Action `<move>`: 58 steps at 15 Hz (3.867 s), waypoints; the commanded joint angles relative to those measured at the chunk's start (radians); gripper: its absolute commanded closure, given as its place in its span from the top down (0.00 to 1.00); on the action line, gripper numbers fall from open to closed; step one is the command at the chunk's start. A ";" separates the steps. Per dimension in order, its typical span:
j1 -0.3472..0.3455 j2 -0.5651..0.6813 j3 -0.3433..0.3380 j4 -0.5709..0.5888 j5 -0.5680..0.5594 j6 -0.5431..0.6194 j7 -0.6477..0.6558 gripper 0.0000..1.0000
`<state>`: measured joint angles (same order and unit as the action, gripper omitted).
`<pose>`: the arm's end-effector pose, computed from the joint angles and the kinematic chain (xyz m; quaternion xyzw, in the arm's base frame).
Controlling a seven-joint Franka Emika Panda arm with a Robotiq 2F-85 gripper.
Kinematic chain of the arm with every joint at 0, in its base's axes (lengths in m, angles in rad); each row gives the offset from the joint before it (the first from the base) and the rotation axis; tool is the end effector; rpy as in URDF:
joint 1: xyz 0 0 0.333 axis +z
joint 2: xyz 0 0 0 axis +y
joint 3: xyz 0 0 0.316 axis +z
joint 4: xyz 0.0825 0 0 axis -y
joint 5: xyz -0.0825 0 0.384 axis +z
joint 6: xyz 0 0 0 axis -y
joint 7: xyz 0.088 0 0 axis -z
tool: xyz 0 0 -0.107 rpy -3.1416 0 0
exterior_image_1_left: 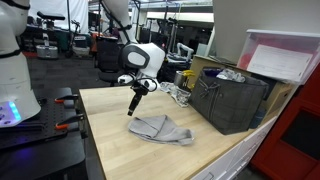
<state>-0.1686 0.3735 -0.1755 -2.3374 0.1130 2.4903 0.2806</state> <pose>0.4601 -0.1709 0.1619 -0.9312 0.3489 0.1057 0.0003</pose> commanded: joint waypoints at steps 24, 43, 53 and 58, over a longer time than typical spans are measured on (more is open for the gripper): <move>0.007 0.140 -0.026 0.154 -0.037 -0.085 -0.093 0.18; 0.077 0.044 -0.029 0.159 -0.144 -0.230 -0.008 0.11; 0.075 0.051 -0.028 0.129 -0.145 -0.241 0.004 0.55; 0.072 0.058 -0.013 0.102 -0.100 -0.244 0.035 0.91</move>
<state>-0.0987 0.4527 -0.1938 -2.2125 -0.0152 2.2682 0.2853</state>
